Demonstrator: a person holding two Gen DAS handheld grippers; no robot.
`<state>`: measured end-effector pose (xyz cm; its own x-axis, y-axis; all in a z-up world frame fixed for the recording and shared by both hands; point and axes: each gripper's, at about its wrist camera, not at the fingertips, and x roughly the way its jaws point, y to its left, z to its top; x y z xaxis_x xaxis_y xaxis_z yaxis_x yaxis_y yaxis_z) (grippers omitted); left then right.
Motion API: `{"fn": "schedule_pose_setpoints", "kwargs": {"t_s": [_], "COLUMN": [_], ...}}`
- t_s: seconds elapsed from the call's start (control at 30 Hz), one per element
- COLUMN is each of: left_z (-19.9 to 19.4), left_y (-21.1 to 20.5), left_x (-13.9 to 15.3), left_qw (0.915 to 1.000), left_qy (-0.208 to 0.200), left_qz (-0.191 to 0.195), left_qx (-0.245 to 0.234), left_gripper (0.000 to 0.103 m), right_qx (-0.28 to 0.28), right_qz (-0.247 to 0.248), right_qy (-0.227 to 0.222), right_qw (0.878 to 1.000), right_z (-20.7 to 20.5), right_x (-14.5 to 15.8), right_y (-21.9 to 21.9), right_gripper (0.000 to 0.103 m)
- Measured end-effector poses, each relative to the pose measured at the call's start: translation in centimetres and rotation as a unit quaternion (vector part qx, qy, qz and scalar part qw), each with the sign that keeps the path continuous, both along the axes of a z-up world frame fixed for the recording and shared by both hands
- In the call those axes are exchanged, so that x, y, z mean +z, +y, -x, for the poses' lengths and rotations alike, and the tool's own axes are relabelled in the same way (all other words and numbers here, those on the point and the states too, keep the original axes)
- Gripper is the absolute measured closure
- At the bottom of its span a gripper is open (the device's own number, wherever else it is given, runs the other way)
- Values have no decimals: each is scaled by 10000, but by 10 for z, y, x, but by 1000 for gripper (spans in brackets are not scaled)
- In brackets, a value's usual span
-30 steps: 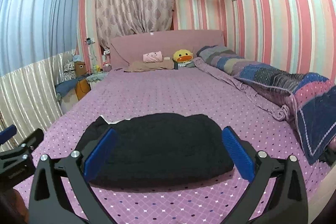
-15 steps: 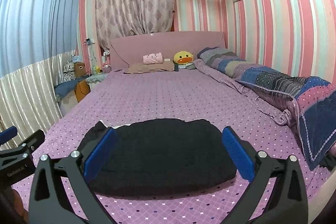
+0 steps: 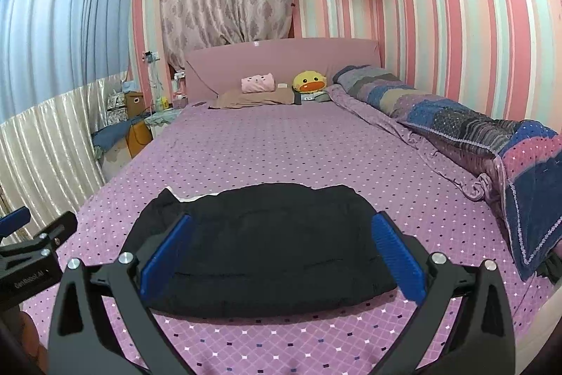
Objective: Fold large clothes
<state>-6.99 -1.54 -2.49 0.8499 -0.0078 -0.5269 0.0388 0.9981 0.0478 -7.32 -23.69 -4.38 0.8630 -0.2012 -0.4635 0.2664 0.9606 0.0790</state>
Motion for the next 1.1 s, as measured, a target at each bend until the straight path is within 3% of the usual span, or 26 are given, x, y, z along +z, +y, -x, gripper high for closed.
{"fn": "schedule_pose_setpoints", "kwargs": {"t_s": [1.1], "left_z": [5], "left_y": [3], "left_x": [-1], "left_qw": [9999], "left_qy": [55], "left_qz": [-5], "left_qx": [-110], "left_gripper": [3], "right_qx": [-98], "right_qz": [87], "right_qy": [-17], "right_qw": [9999], "right_z": [2], "right_x": [2], "right_y": [-1], "right_gripper": [2]}}
